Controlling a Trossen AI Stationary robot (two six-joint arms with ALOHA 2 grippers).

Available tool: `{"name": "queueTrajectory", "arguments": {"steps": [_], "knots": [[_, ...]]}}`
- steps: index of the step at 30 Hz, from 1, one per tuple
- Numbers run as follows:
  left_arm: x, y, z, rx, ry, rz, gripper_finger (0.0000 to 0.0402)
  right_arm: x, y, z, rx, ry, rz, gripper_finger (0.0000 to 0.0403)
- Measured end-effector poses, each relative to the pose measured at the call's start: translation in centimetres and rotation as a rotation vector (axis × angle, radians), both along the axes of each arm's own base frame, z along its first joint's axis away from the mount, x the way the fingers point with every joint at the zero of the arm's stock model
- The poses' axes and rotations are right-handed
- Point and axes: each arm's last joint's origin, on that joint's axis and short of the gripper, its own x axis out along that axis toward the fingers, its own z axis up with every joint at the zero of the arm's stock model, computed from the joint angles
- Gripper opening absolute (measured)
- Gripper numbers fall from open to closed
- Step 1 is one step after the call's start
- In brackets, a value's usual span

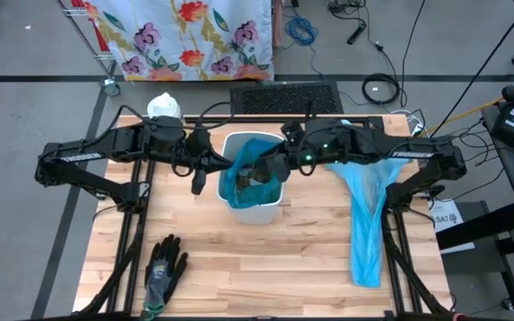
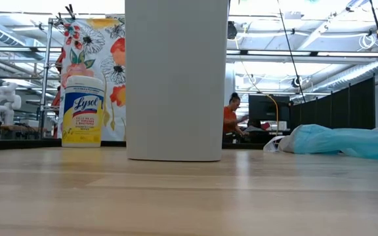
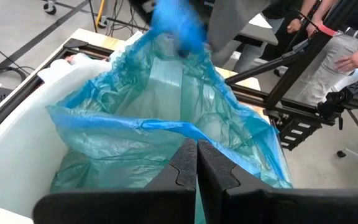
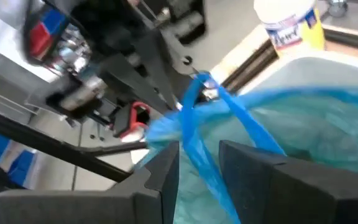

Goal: Place trash/remove bag and relplace
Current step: Close the blue trash bag

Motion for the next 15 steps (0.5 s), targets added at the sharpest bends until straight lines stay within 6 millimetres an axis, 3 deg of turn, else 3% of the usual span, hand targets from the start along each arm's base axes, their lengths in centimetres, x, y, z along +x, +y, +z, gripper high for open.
{"name": "queueTrajectory", "arguments": {"steps": [4,15], "knots": [[0.0,0.0,0.0,0.003,0.001,-0.001,0.0004,-0.2,0.0,0.6,0.003,-0.003,0.003,0.0105],[0.2,0.0,-0.3,0.002,0.023,0.003,0.0004,1.2,0.0,-0.7,0.012,0.040,0.009,0.0105]]}}
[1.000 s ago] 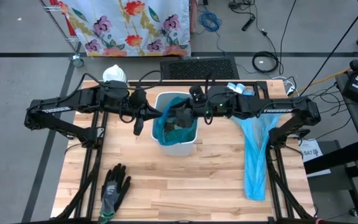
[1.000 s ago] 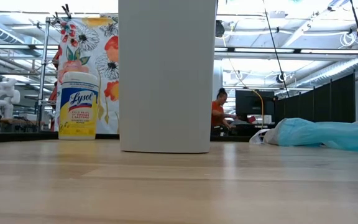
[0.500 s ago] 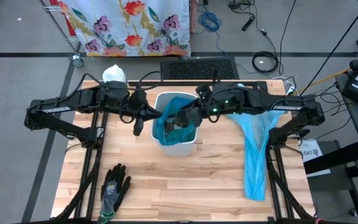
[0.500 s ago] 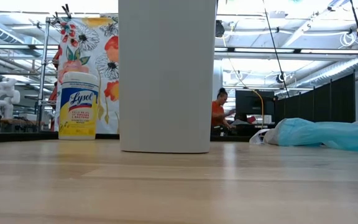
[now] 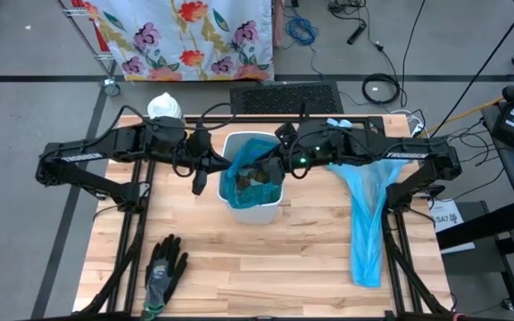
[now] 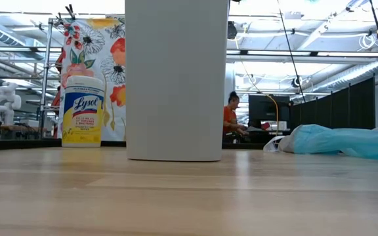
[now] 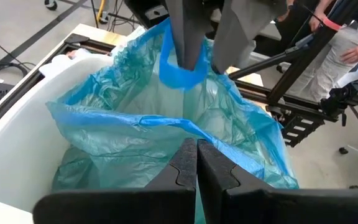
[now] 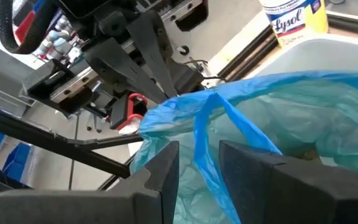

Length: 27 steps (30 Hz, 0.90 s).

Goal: Place trash/remove bag and relplace
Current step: Close the blue trash bag

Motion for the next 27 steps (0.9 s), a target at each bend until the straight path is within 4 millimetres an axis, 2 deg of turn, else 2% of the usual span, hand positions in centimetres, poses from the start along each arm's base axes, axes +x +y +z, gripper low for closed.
{"name": "queueTrajectory", "arguments": {"steps": [11,27], "knots": [[1.1,0.1,-0.7,-0.009,0.030,0.006,0.0004,2.3,-0.3,-1.3,-0.008,-0.022,-0.005,0.0105],[1.2,-0.2,-0.8,-0.033,0.037,-0.005,0.0004,4.5,-1.3,-2.2,0.025,-0.097,0.055,0.0105]]}}
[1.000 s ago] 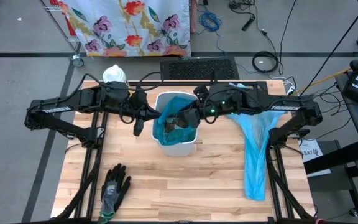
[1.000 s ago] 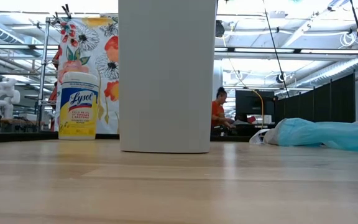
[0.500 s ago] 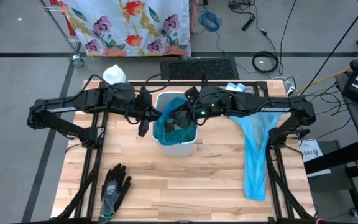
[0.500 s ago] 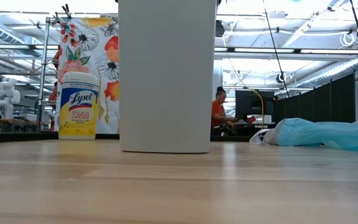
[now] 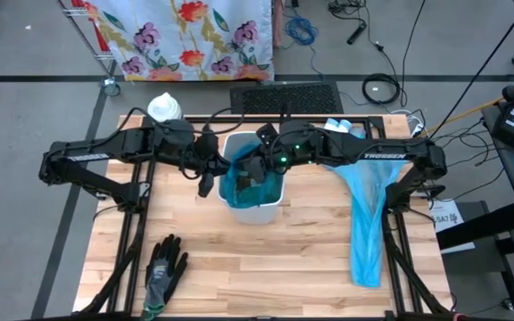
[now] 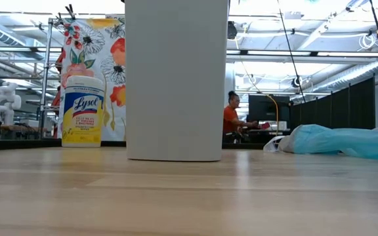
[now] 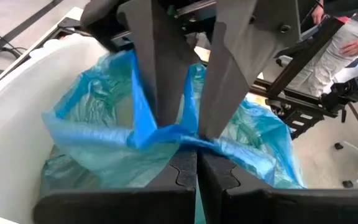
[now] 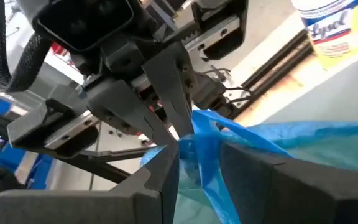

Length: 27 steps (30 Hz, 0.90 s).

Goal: Place trash/remove bag and relplace
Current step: Close the blue trash bag

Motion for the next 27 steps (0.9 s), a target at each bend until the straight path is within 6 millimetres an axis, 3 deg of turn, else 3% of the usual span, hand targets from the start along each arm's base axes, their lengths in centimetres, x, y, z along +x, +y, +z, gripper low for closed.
{"name": "queueTrajectory", "arguments": {"steps": [6,11,27], "knots": [[0.00,-0.02,0.00,-0.003,0.000,-0.005,0.0004,0.18,-0.28,-0.05,-0.012,-0.010,0.001,0.0088],[0.00,-0.03,0.01,-0.005,-0.001,-0.006,0.0004,0.18,-0.33,-0.01,-0.078,-0.014,0.013,0.0011],[-0.04,-0.73,-0.14,-0.007,0.016,-0.035,0.0004,-0.23,-0.35,0.58,-0.127,-0.034,-0.003,0.0000]]}}
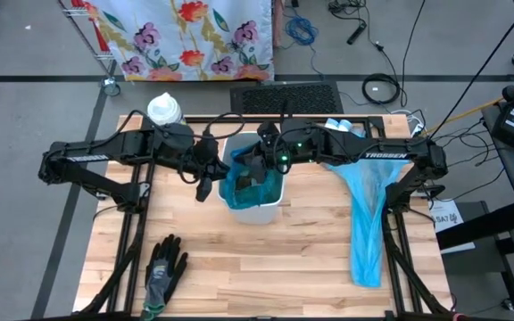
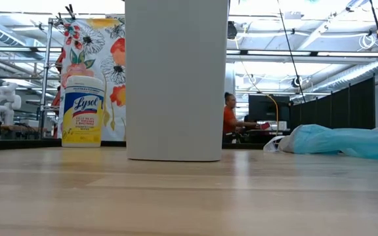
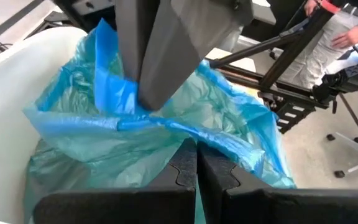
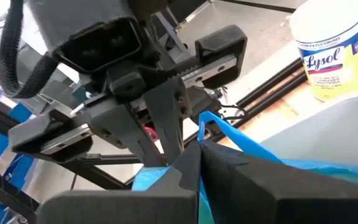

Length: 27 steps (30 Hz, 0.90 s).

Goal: Place trash/remove bag and relplace
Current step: Close the blue trash bag

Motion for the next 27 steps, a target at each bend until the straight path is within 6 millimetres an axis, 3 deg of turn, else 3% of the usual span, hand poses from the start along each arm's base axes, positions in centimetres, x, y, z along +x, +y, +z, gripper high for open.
{"name": "queueTrajectory", "arguments": {"steps": [6,16,21,27], "knots": [[-0.1,-0.2,-0.2,0.001,0.019,-0.010,0.0004,-0.7,0.0,1.4,-0.038,0.048,0.014,0.0000],[-0.1,-1.7,0.3,0.031,-0.027,-0.085,0.0004,-4.1,0.1,5.2,-0.184,0.254,0.055,0.0000],[0.1,-1.7,0.7,0.027,-0.076,-0.084,0.0004,-4.5,0.3,5.6,-0.292,0.264,0.165,0.0012],[0.2,-1.7,1.0,0.024,-0.115,-0.081,0.0004,-4.9,0.2,4.9,-0.316,0.343,0.211,0.0069]]}}
